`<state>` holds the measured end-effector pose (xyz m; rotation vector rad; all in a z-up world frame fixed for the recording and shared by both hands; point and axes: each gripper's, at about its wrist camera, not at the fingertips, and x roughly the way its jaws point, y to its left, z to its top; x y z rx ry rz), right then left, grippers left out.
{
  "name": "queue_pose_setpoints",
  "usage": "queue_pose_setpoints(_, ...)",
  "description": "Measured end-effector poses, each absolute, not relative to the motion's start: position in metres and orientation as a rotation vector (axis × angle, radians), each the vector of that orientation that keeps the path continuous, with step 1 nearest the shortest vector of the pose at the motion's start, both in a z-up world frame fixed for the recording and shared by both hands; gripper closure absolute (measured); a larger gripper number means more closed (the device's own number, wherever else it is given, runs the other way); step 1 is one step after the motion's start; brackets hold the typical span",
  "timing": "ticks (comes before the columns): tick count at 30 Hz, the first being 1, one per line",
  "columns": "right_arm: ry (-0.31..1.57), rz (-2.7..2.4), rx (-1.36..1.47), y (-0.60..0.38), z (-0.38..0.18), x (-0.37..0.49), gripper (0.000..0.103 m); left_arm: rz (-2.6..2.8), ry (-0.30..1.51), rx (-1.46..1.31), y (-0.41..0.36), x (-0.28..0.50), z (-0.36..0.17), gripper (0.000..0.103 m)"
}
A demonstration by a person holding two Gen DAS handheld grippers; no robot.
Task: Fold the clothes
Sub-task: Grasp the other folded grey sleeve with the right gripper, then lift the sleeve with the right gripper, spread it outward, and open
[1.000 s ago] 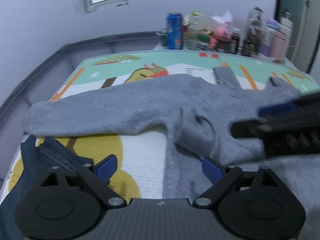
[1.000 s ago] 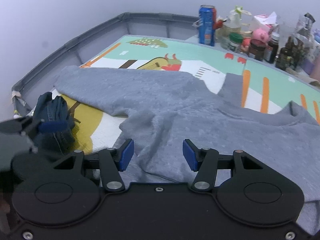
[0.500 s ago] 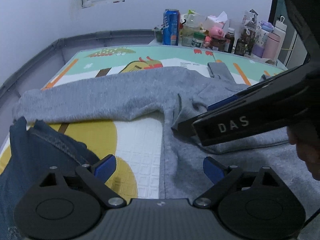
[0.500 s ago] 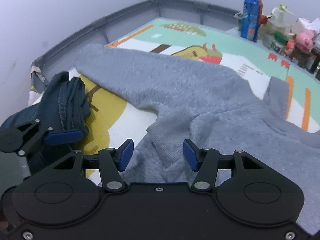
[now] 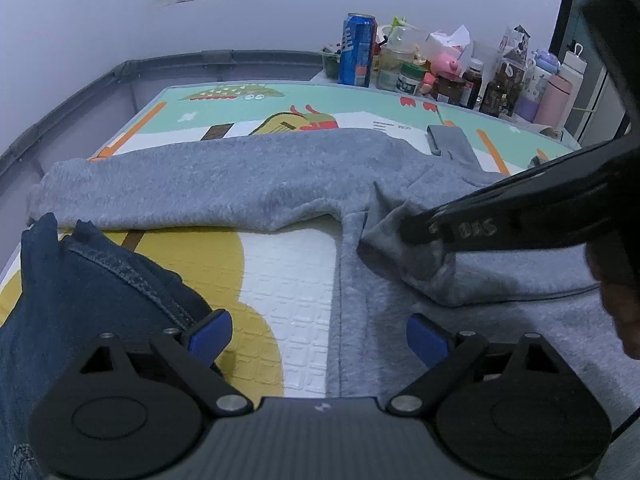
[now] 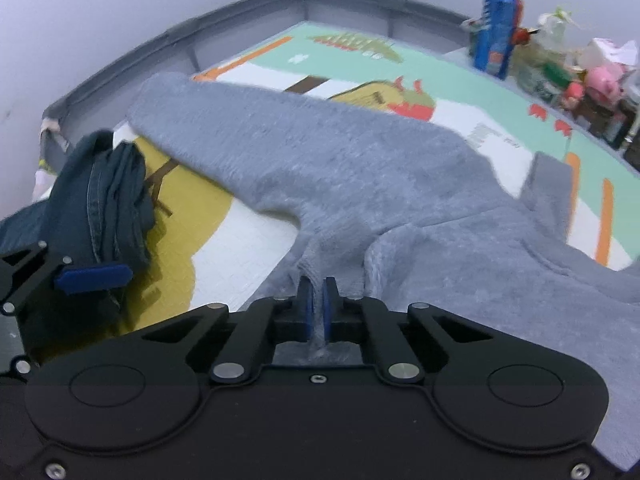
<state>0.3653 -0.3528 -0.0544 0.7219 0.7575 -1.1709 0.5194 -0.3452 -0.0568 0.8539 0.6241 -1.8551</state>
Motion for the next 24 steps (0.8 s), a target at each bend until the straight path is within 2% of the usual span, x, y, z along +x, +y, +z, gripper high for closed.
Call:
queue_pose_setpoints(8, 0.638, -1.318, 0.729, -0.325, -0.008, 0.309, 0.098, -1.955, 0.608, 0.843, -0.33, 0.492, -0.034, 0.007)
queue_pose_setpoints(24, 0.501, -1.702, 0.668, -0.241, 0.082, 0.173, 0.098, -2.185, 0.438, 0.957, -0.264, 0.389, 0.009, 0.007)
